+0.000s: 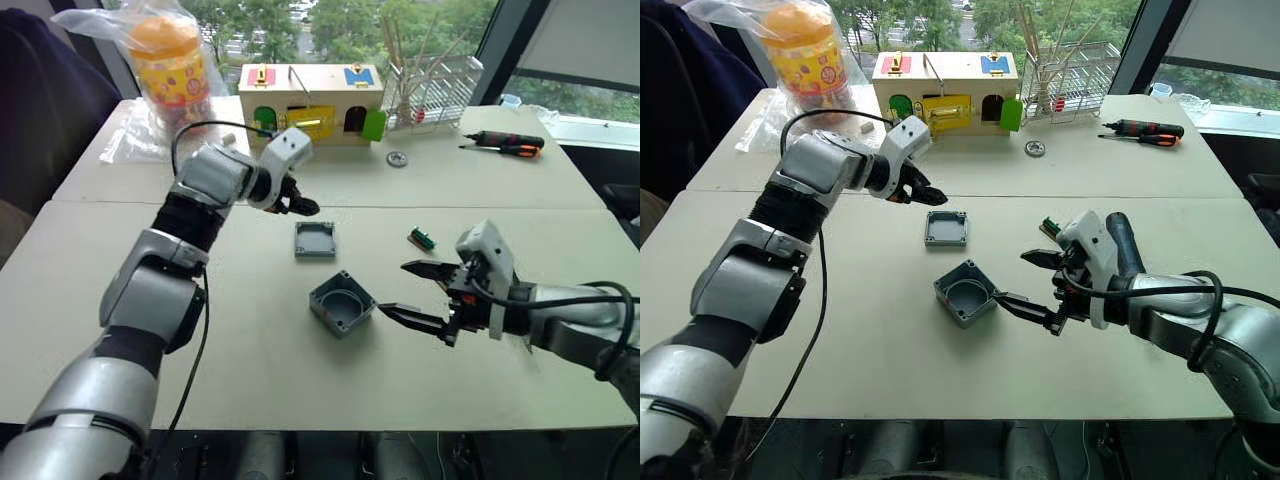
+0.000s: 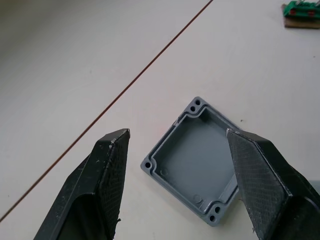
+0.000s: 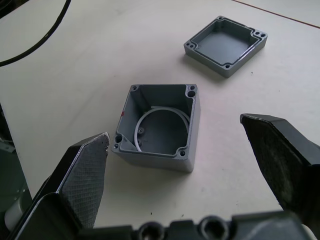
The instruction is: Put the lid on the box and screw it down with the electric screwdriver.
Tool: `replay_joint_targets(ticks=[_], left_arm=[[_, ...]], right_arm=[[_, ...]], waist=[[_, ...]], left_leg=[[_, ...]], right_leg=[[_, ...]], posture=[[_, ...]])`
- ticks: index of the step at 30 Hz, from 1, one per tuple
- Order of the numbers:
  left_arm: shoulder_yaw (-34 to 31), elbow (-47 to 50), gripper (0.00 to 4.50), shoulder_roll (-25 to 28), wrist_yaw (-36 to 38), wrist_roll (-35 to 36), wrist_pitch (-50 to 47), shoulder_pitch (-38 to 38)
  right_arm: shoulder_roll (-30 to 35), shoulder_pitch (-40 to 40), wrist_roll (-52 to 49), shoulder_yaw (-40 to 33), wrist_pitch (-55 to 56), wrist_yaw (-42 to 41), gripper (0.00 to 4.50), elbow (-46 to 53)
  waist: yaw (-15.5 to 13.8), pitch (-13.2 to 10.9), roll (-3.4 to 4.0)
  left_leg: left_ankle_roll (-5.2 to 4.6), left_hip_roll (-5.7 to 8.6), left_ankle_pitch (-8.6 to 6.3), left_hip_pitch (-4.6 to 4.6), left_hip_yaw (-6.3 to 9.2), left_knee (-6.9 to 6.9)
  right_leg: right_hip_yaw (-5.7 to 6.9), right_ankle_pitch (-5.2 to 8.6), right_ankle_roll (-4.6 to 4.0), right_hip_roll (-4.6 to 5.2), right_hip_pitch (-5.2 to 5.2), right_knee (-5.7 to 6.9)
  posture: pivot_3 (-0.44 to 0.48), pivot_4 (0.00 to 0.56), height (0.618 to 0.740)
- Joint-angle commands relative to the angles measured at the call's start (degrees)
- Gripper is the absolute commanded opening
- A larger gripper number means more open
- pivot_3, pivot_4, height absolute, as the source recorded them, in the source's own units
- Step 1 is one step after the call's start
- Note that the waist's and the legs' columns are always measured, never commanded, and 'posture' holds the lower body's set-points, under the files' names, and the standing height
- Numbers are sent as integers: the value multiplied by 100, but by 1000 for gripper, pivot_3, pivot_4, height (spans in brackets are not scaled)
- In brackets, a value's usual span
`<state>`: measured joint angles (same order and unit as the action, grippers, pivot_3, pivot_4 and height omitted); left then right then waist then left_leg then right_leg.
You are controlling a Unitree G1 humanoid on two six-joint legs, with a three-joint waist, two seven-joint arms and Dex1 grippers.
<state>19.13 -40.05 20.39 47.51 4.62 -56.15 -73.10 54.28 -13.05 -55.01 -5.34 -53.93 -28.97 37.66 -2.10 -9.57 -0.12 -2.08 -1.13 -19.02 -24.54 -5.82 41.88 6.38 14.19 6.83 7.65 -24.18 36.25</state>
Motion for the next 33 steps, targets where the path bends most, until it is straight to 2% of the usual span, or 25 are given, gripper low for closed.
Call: replay_joint_targets(ticks=[1,9,19,23,26,27,30,33], left_arm=[[-126,-254,3154,-170,-549,-234,-233,6],[-22,-884,3154,-351,-625,-433,-25,8],[-184,-1728,3154,-683,-727,-549,406,-80],[-228,-1795,1938,-786,-708,-615,399,-97],[-336,-1753,340,-847,-773,-598,355,-106],[-376,-1734,49,-860,-801,-591,332,-101],[-536,-1558,49,-858,-857,-522,185,-72],[-1092,-1153,49,-756,-1016,-197,-24,-76]], right_arm=[[-157,-259,304,176,189,-109,4500,-2],[-406,-274,555,194,170,-74,4500,59],[-367,160,484,-209,-5,64,4500,395],[-346,240,494,-331,-38,60,4500,454],[-310,250,504,-418,-40,2,4500,413],[-312,253,494,-448,-40,-11,4500,393],[-353,204,521,-545,-9,5,4500,259],[-619,29,419,-744,-26,234,4500,-58]], waist=[[-6,0,0],[-15,0,0],[-27,5,0],[-27,7,0],[-18,7,0],[-19,7,0],[-18,7,-1],[-7,6,-1]], left_leg=[[6,0,4,1,-4,0],[19,-3,11,3,-10,9],[24,0,14,11,-12,13],[24,1,14,16,-10,13],[24,2,14,16,-11,13],[24,1,14,16,-10,13],[24,1,14,16,-10,13],[24,0,14,15,-9,12]], right_leg=[[0,0,0,-1,0,1],[1,0,0,0,1,4],[1,0,0,2,12,5],[2,0,0,2,17,5],[2,0,0,2,17,4],[2,0,0,2,17,4],[2,0,0,2,17,5],[2,0,0,2,16,5]], posture=[[0,150,711],[0,150,711],[0,150,711],[0,150,711],[0,150,711],[0,150,711],[0,150,711],[0,150,711]])
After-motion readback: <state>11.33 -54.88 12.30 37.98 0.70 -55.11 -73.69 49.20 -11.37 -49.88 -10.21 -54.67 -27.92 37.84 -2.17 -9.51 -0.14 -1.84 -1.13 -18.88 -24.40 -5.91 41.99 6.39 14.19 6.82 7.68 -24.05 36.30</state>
